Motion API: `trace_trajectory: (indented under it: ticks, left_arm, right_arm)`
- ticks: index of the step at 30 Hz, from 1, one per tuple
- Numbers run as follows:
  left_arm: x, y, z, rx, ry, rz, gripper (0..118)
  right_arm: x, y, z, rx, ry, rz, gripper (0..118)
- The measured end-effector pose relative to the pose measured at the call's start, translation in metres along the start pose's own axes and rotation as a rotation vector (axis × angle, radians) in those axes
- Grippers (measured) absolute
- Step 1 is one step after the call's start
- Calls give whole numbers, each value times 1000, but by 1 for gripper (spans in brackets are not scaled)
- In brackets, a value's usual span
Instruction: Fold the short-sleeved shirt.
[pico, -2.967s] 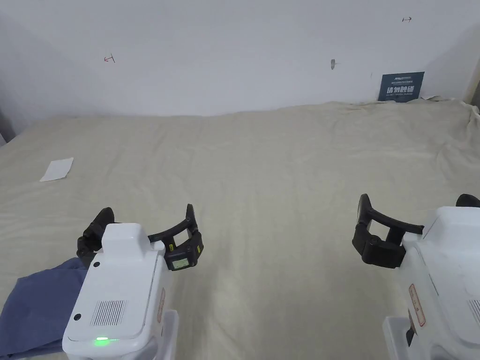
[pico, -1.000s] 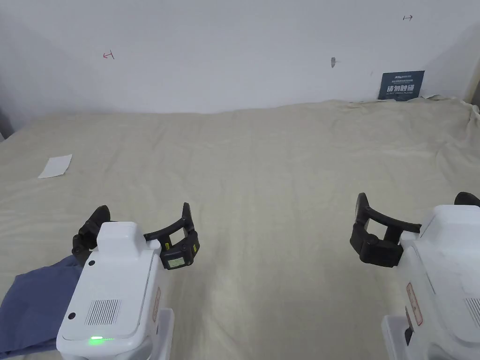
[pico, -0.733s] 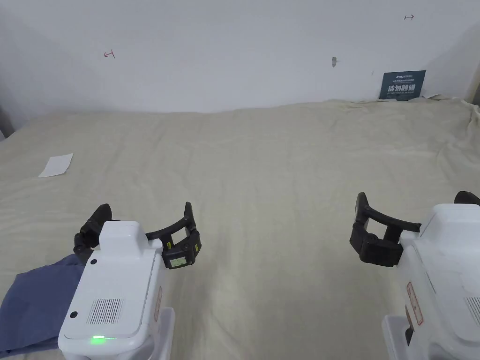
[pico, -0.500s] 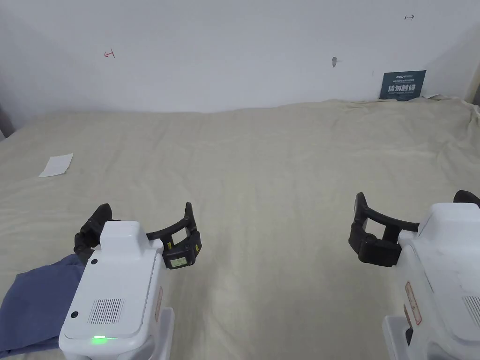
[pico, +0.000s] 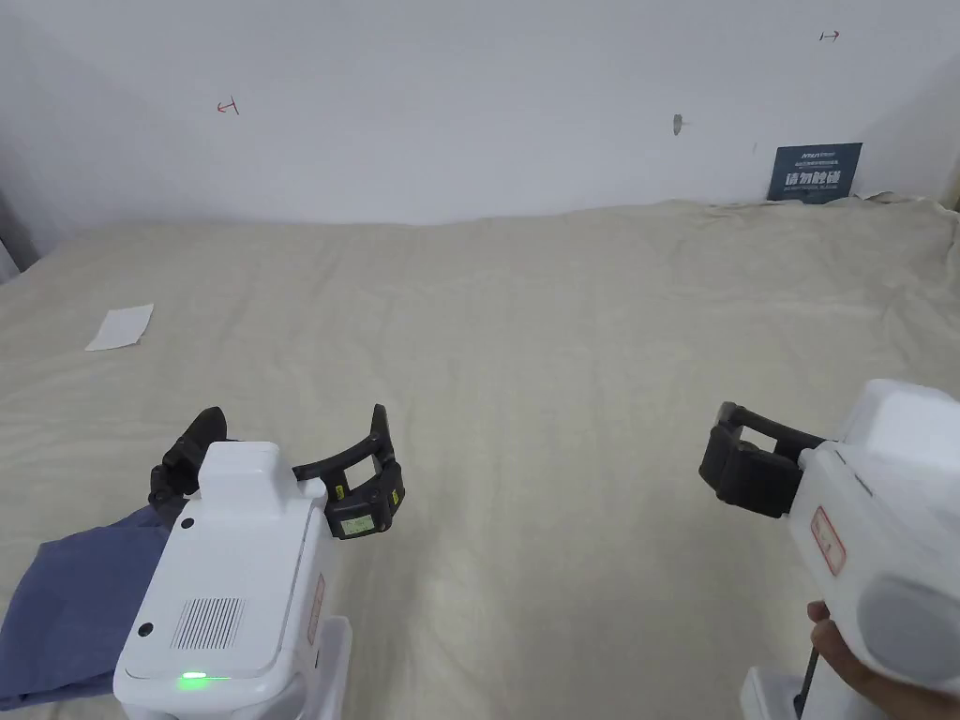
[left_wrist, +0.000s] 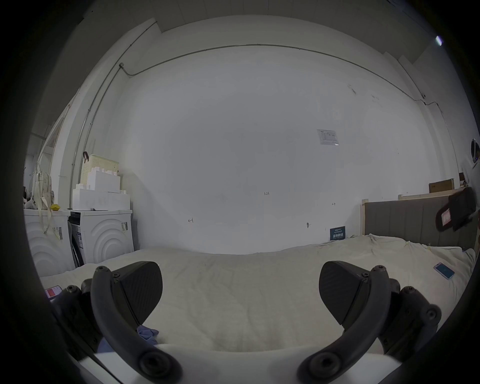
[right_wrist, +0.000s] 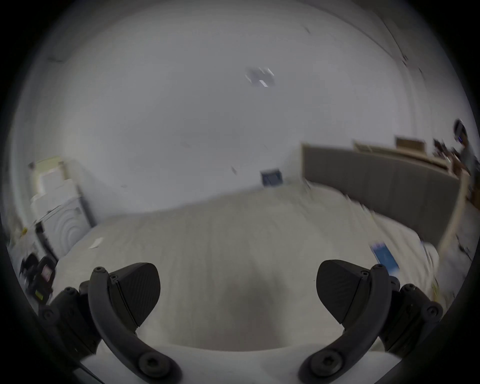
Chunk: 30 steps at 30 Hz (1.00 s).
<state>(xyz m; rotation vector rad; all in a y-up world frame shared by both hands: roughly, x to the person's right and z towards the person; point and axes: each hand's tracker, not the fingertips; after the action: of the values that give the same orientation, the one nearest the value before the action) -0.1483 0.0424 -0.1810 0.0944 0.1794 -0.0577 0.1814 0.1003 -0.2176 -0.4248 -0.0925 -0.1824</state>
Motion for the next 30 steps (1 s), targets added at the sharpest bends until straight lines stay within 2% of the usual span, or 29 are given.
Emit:
trace_trajectory:
  ticks: [2, 4, 6, 9, 11, 16, 23, 30]
  left_arm:
    - [-1, 0, 1, 2, 1, 5, 118]
    - [-1, 1, 1, 2, 0, 10, 118]
    - [-1, 3, 1, 2, 1, 11, 118]
    - [-1, 2, 0, 2, 2, 14, 118]
    - [-1, 2, -1, 3, 3, 14, 118]
    - [0, 2, -1, 5, 2, 12, 118]
    - [0, 3, -1, 7, 3, 15, 118]
    - [0, 4, 0, 9, 2, 12, 118]
  right_arm:
    - [1, 6, -8, -135, -64, -53, 118]
    - [6, 6, -15, -198, -51, -98, 118]
    - [11, 2, -18, -209, -16, -135, 118]
    - [2, -2, -6, -190, -39, -141, 118]
    - [3, -3, -5, -167, -60, -110, 118]
    - [6, -2, -8, -124, -25, -42, 118]
    - [16, -2, -17, -92, -24, 18, 118]
    - [21, -17, -7, 240, 85, 77, 118]
